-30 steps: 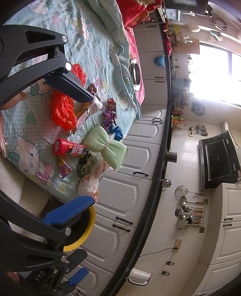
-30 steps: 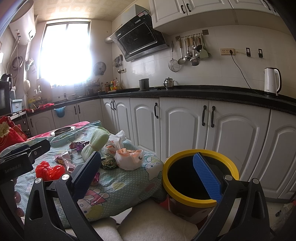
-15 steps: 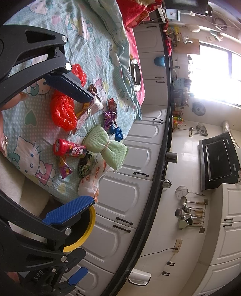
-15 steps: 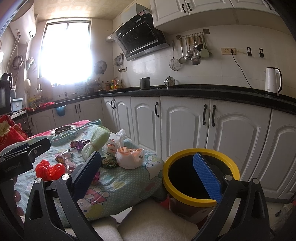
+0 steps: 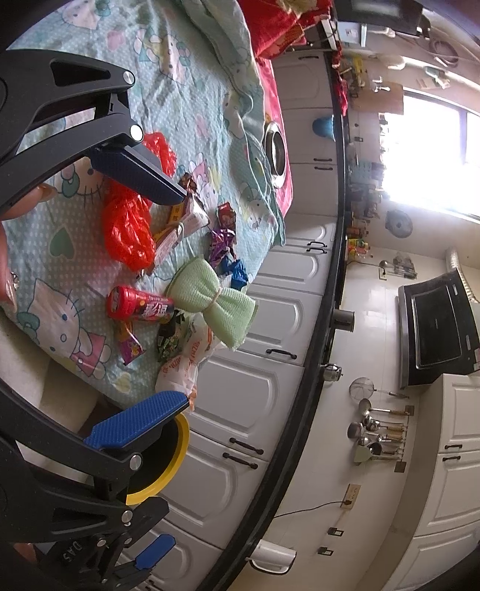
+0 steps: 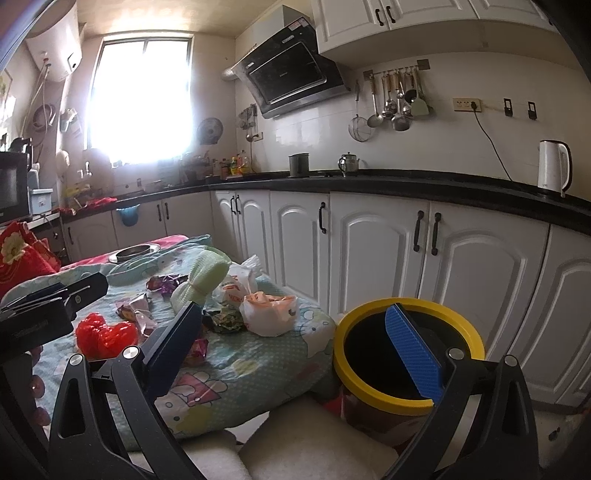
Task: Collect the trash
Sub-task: 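Grasp the red plastic bag with the left tool while the right tool grasps the green mesh bow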
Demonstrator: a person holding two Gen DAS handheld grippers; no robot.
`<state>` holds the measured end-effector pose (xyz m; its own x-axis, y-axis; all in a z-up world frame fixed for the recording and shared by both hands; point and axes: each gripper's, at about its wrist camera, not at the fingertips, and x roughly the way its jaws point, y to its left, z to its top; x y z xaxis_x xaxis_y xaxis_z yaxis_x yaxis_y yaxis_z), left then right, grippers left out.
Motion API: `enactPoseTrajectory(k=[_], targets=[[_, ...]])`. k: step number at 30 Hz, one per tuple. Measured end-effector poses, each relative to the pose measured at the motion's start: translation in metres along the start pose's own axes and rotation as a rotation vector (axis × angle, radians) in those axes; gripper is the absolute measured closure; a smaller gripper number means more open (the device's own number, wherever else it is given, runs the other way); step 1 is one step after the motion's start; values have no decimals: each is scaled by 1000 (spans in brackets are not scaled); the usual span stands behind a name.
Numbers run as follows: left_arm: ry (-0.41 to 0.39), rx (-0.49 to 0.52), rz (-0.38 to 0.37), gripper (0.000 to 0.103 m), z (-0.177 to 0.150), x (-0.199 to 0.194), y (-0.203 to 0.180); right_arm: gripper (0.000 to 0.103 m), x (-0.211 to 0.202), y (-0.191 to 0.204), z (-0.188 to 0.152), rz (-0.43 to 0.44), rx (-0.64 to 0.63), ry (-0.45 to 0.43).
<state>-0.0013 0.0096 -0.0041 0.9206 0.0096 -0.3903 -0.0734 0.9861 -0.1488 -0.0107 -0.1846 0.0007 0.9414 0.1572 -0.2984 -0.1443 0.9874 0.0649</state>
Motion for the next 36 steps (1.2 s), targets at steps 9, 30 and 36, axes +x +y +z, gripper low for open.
enactPoseTrajectory(k=[9, 30, 36], targets=[[7, -69, 75, 11, 9, 5, 34, 6, 19, 19, 8, 80, -59, 34], [161, -258, 201, 11, 3, 43, 112, 6, 134, 51, 63, 244, -157, 163], [238, -287, 244, 11, -4, 64, 122, 6, 185, 73, 75, 304, -198, 271]])
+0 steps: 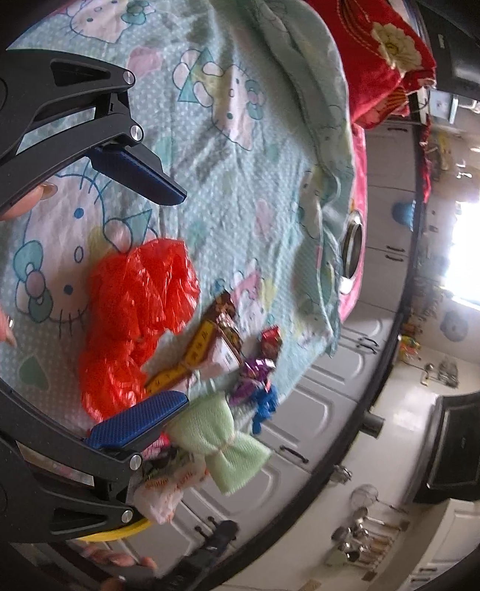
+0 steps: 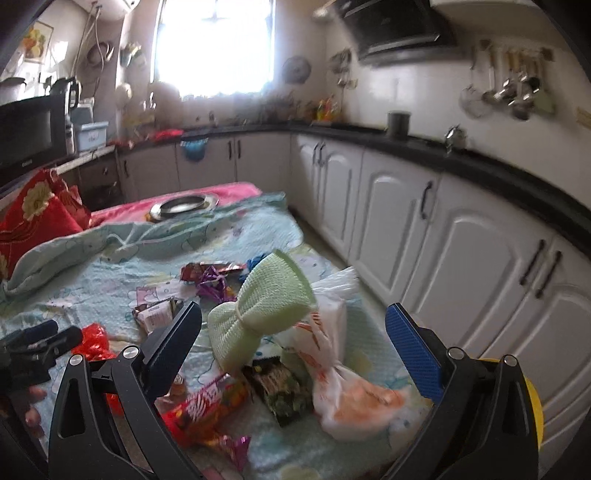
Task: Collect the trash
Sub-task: 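Grasp the red plastic bag with the left tool while the right tool grasps the green mesh bow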
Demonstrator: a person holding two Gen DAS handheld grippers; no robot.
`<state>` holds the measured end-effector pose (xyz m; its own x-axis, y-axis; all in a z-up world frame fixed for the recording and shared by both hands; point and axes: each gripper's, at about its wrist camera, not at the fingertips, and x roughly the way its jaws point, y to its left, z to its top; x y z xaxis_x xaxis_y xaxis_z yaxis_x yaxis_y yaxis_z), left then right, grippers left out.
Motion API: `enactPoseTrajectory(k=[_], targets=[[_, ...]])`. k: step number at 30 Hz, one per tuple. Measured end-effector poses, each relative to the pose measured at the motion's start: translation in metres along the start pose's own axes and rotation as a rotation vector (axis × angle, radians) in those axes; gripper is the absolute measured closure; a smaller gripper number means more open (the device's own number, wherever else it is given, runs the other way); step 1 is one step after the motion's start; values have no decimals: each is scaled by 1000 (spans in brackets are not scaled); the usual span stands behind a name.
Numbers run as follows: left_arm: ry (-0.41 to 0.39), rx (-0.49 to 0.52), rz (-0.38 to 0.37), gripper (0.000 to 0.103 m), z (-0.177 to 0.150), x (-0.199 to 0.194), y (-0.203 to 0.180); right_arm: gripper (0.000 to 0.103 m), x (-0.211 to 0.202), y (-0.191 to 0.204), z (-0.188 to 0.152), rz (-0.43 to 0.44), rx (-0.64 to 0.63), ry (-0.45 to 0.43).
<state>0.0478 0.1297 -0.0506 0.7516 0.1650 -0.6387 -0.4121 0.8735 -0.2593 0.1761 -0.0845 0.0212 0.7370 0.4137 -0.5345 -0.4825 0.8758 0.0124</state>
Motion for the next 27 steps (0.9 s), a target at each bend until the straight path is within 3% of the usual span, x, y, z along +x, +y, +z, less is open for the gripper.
enactPoseTrajectory(k=[13, 16, 19, 22, 24, 25, 27], targets=[[118, -69, -18, 11, -4, 32, 6, 8, 75, -5, 27, 24, -41, 169], [126, -58, -28, 18, -5, 34, 3, 11, 85, -4, 26, 32, -47, 195], [142, -55, -35, 28, -7, 36, 3, 21, 92, -3, 24, 41, -52, 221], [152, -49, -43, 37, -9, 37, 3, 40, 95, 1, 23, 53, -74, 236], [151, -44, -51, 41, -9, 36, 2, 62, 94, 3, 23, 71, -72, 243], [151, -40, -54, 44, -9, 37, 1, 63, 92, 3, 23, 76, -70, 240], [150, -32, -62, 48, -8, 37, 0, 75, 86, 2, 25, 84, -69, 220]])
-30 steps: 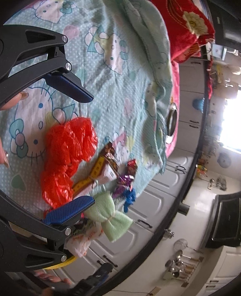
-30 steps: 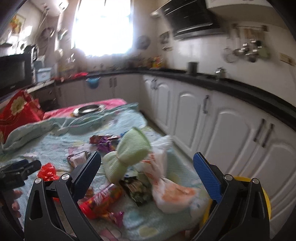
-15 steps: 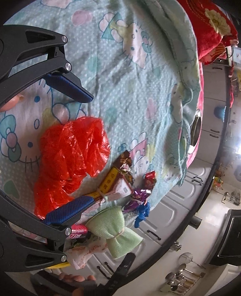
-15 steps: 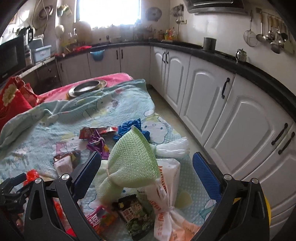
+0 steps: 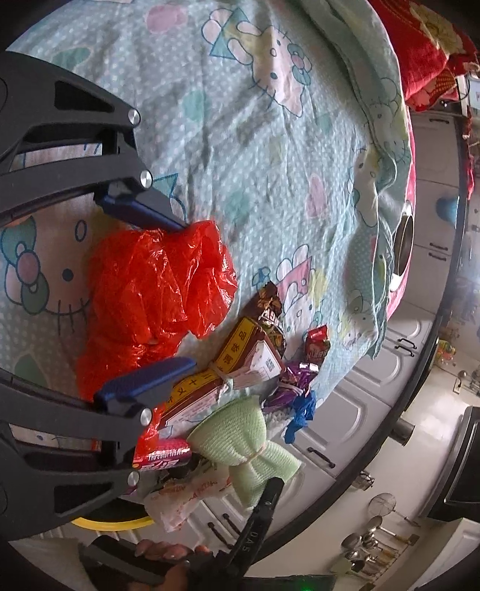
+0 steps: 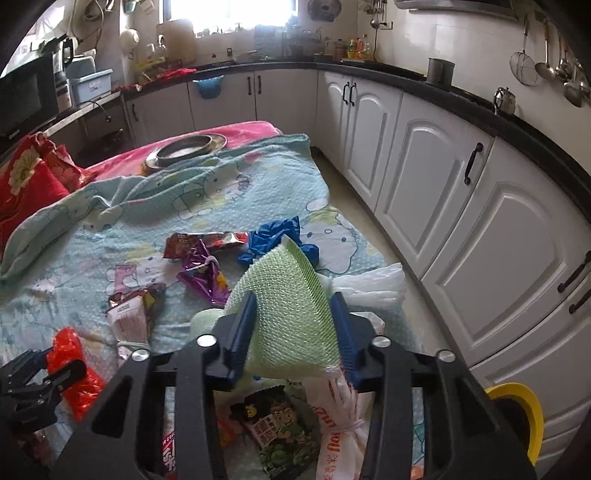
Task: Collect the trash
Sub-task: 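Grasp the red plastic bag with the left tool while the right tool grasps the green mesh bow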
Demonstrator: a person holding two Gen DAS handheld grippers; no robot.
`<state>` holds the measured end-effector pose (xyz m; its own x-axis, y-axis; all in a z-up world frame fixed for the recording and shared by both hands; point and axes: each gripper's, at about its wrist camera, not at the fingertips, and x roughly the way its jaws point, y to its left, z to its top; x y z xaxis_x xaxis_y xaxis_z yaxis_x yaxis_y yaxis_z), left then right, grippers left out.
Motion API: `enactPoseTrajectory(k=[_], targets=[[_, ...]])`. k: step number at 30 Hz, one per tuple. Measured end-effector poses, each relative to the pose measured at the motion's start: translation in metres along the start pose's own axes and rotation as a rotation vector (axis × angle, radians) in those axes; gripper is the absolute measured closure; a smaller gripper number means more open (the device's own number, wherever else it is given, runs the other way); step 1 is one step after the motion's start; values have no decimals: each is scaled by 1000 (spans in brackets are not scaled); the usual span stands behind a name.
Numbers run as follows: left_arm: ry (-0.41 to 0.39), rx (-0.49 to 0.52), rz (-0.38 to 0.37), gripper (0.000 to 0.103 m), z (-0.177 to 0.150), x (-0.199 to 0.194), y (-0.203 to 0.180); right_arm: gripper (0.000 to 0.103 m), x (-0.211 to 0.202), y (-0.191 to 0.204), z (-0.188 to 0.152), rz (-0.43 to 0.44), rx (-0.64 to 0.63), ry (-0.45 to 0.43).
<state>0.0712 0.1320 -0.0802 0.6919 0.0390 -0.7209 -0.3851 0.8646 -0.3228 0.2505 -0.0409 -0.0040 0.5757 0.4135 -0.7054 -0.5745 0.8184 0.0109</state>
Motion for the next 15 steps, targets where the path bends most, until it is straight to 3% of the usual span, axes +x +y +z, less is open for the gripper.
enactPoseTrajectory(k=[8, 15], targets=[[-9, 21, -40, 74, 0, -5, 0, 90, -27, 4, -1, 104, 27, -62], [-70, 59, -72, 83, 6, -25, -1, 102, -52, 21, -4, 176, 19, -121]])
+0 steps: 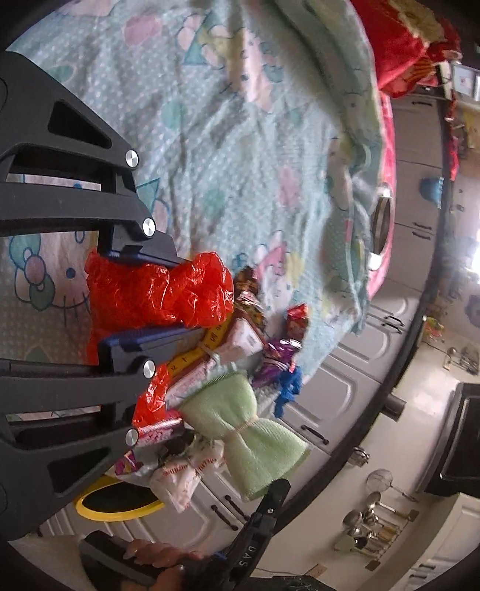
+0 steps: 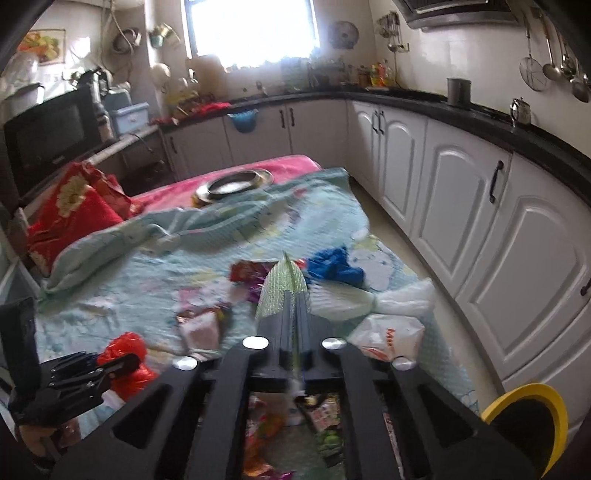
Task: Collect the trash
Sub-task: 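Grasp the red plastic bag with the left tool while the right tool grasps the green mesh bow, then carry the red bag and green bow with both tools over the yellow bin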
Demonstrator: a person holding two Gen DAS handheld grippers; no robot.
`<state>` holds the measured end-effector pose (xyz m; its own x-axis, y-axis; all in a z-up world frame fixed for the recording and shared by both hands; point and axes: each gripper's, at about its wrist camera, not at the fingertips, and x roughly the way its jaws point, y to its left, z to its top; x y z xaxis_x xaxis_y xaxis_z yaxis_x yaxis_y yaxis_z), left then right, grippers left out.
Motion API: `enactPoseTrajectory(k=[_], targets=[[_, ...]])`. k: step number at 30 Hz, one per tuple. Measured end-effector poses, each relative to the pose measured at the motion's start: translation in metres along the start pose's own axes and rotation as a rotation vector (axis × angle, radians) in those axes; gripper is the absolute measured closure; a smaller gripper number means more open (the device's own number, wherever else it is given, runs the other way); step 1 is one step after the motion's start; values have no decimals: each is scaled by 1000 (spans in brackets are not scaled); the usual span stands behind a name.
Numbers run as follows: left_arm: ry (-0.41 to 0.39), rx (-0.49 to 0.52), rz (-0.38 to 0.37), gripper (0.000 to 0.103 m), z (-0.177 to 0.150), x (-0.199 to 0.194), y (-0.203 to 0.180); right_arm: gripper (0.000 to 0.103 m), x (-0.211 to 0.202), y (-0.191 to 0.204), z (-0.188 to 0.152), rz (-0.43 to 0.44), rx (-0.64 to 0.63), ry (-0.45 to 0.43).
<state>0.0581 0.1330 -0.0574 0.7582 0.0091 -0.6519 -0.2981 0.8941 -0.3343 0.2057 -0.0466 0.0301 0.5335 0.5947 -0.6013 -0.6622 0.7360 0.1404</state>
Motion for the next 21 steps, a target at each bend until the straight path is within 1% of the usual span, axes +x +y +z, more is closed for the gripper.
enactPoseTrajectory(k=[4, 6, 9, 13, 21], targets=[[-46, 24, -11, 84, 8, -14, -6, 102, -9, 12, -3, 29, -9, -17], [-72, 39, -10, 84, 12, -20, -10, 102, -18, 16, -4, 43, -8, -42], [-117, 63, -10, 84, 20, -31, -17, 102, -31, 18, -1, 50, -5, -77], [-151, 77, -19, 84, 29, -38, -25, 102, -50, 14, 3, 58, 18, -121], [-196, 122, -62, 84, 41, -44, -55, 102, -94, -8, 9, 14, 60, -215]])
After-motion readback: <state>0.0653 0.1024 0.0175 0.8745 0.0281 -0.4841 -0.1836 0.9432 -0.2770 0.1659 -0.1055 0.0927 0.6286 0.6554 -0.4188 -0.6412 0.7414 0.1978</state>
